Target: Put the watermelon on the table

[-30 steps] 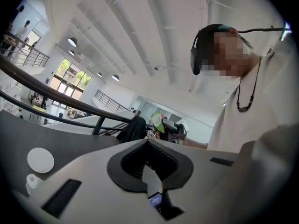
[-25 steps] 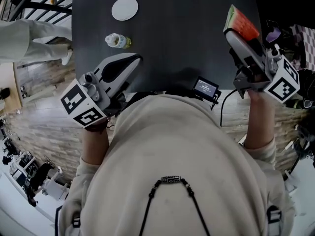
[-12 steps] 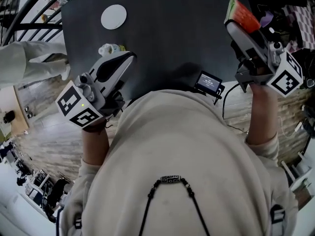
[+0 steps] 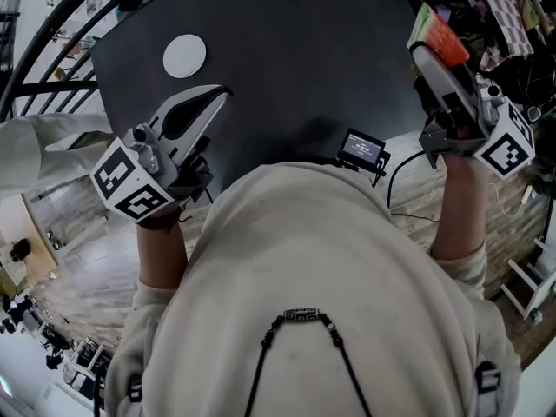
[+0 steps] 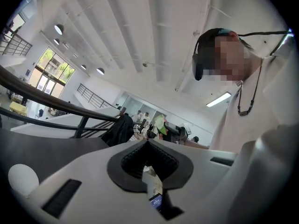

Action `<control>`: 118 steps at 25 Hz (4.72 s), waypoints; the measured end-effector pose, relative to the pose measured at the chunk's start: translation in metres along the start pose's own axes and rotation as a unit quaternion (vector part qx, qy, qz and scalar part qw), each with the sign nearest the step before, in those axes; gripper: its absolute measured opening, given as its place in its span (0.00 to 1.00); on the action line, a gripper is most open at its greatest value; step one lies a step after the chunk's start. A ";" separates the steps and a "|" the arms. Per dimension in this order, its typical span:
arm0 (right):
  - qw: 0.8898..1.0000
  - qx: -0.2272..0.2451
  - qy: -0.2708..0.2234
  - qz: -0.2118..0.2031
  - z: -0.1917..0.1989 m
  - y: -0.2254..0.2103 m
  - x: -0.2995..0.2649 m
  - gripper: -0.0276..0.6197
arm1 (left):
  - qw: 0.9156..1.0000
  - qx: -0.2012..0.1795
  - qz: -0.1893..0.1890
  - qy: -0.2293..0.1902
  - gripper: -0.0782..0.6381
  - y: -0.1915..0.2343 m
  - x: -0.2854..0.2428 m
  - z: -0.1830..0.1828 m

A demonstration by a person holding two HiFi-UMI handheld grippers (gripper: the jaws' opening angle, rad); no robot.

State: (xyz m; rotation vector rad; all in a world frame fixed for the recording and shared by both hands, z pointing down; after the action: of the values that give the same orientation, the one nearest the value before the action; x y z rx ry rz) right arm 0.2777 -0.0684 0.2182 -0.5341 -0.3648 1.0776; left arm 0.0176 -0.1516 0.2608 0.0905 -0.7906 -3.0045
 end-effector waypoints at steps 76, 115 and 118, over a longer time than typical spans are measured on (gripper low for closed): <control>0.956 -0.001 0.281 -0.085 0.109 -0.003 -0.197 0.32 | 0.964 0.158 -0.173 -0.124 0.11 0.010 0.130 0.100; 0.870 0.042 0.488 -0.056 0.320 -0.095 -0.305 0.32 | 0.936 0.214 -0.235 -0.152 0.11 0.002 0.181 0.134; 0.867 0.045 0.495 -0.046 0.330 -0.104 -0.311 0.32 | 0.936 0.217 -0.234 -0.152 0.11 0.002 0.180 0.137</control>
State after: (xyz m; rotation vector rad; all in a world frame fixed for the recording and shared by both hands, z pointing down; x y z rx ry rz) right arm 0.0440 -0.3103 0.5404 -0.8986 0.5612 0.6048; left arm -0.1710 -0.0950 0.3721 -0.2121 -1.6767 -3.2447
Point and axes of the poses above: the fingertips, and each gripper's own axes: x backward along the fingers, y to its left, z out of its underside, the point moved 3 cm from there along x, backward along the fingers, and after that the axes turned 1 degree about z, right-handed, at the moved point
